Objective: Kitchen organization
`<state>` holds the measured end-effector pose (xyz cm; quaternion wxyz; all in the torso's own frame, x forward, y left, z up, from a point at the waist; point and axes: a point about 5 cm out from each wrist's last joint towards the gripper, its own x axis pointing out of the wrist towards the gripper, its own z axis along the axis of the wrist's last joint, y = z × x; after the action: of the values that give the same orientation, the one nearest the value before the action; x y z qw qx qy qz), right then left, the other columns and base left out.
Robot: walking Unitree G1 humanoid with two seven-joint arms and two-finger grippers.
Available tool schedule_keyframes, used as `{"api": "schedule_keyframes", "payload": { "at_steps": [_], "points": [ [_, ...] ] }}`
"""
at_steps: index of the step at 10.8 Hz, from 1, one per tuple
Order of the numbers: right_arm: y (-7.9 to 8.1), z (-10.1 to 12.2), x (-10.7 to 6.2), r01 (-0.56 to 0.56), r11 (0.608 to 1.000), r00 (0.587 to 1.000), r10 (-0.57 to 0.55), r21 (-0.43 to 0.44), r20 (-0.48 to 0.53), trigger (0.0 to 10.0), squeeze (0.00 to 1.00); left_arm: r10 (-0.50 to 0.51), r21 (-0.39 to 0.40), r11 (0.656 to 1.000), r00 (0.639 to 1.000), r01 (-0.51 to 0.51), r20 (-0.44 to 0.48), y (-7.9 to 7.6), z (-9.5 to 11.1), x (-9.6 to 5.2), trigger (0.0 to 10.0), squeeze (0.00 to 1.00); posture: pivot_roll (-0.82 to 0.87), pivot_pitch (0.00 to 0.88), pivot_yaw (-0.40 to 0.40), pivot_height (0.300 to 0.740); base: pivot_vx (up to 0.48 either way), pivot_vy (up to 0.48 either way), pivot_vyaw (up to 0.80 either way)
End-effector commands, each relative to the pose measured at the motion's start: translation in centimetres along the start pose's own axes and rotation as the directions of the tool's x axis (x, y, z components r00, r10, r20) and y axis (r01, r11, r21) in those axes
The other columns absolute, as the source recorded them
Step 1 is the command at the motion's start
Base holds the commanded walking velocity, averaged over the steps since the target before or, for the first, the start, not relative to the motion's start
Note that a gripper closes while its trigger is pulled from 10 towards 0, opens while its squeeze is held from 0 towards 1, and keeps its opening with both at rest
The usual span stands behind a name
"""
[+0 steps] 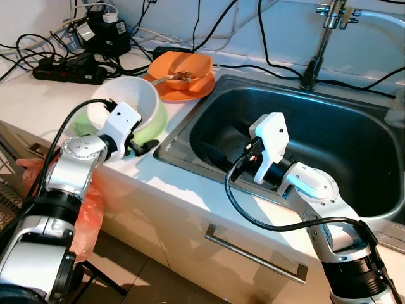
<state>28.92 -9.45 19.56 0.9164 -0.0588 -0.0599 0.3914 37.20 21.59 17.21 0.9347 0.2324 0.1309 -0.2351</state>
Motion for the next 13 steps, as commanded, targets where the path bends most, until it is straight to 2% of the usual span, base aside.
{"api": "schedule_keyframes", "payload": {
  "at_steps": [1,5,8,9,10,11,13],
  "points": [
    [0.14,0.23,-0.08,-0.001,1.0,1.0,0.001,0.0,0.005,10.0,0.0,0.06,0.013,0.998,0.998,-0.06,0.028,1.35,0.99,-0.43,10.0,0.0,-0.02,0.0,0.068,0.74,0.0,0.0,0.0],
    [0.1,0.19,0.04,-0.003,1.0,1.0,0.003,-0.003,0.001,10.0,0.0,0.081,0.017,0.996,0.995,-0.082,0.061,1.56,1.55,-0.38,10.0,0.0,-0.02,0.0,0.068,0.74,0.0,0.0,0.0],
    [0.04,0.17,0.03,0.0,1.0,1.0,0.0,-0.006,0.001,10.0,0.0,0.045,0.039,0.998,0.999,-0.045,0.016,1.6,0.91,-0.49,10.0,0.0,-0.02,0.0,0.068,0.74,0.0,0.0,0.0],
    [0.05,0.15,0.0,0.002,1.0,1.0,-0.002,-0.005,0.001,10.0,0.0,0.036,0.043,0.998,0.999,-0.037,0.011,1.72,0.82,-0.61,7.4,0.0,-0.02,0.0,0.065,0.74,0.0,0.0,0.0],
    [0.04,0.15,-0.01,0.002,1.0,1.0,-0.002,-0.005,0.001,10.0,0.0,0.029,0.05,0.998,1.0,-0.03,0.008,1.84,0.8,-0.68,1.0,0.0,-0.02,0.0,0.065,0.74,0.0,0.0,0.0],
    [0.03,0.16,-0.01,0.003,1.0,1.0,-0.003,-0.006,0.002,10.0,0.0,0.031,0.049,0.998,0.999,-0.031,0.007,1.95,0.77,-0.74,0.0,0.0,-0.02,0.0,0.065,0.74,0.0,0.0,0.0],
    [0.0,0.18,-0.01,0.004,1.0,1.0,-0.004,-0.006,0.003,10.0,0.0,0.035,0.059,0.998,0.999,-0.036,0.005,2.18,0.71,-0.86,0.0,0.0,-0.02,0.0,0.064,0.74,0.0,0.0,0.0]
  ]
}}
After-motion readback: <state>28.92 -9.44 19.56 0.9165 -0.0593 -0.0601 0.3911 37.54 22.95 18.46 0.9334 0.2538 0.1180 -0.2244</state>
